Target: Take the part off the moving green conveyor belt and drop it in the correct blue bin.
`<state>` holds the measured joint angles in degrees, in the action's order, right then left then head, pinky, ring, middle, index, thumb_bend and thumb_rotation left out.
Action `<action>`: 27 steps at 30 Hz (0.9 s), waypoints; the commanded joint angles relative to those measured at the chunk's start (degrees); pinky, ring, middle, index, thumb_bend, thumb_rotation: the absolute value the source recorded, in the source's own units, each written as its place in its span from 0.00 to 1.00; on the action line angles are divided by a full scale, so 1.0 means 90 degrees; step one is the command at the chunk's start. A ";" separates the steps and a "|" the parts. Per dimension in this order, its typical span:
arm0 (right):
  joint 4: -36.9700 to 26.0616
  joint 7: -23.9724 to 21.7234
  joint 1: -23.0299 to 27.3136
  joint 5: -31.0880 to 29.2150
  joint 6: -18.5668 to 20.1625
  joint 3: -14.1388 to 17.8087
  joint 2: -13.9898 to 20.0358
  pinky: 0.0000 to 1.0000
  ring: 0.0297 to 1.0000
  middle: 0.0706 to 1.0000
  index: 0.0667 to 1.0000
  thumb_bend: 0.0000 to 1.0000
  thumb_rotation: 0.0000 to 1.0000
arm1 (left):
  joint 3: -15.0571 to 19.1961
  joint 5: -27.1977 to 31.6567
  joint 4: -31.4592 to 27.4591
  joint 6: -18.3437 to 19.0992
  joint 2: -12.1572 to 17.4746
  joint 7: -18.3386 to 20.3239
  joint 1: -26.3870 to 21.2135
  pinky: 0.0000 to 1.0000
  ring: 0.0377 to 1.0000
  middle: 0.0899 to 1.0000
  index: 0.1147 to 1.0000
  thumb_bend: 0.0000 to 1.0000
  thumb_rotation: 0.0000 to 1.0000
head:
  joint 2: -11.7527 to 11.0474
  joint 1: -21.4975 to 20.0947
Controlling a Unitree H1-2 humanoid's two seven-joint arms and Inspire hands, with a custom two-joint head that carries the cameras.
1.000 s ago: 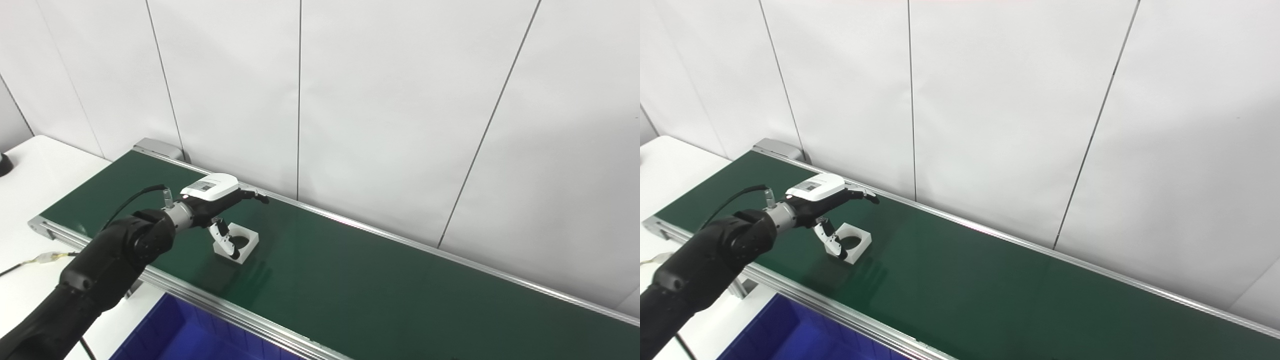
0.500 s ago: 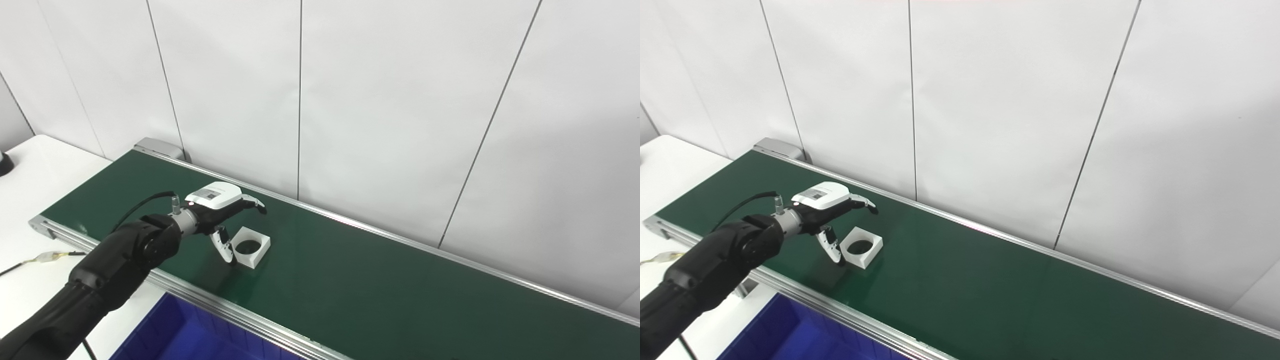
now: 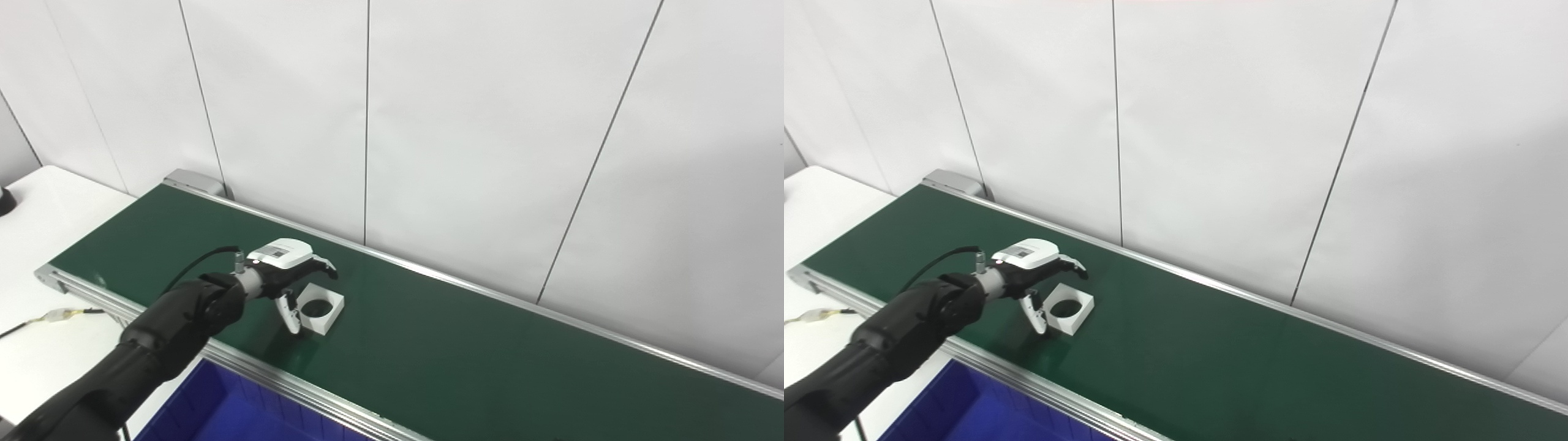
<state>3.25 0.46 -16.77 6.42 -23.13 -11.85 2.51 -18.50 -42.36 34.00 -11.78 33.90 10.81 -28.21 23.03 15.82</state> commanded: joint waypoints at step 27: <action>-0.0267 -0.0053 -0.0040 -0.0043 -0.0362 -0.0028 -0.0045 0.75 0.79 0.82 0.90 0.54 0.64 | -0.0361 0.0510 0.1084 -0.0843 -0.0153 -0.0714 -0.0568 0.43 0.40 0.43 0.47 0.50 0.00 | 0.0090 -0.0041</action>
<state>2.48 0.48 -17.35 6.36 -23.14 -12.04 2.44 -22.45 -38.49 43.28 -18.68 30.95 4.28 -32.08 23.82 15.47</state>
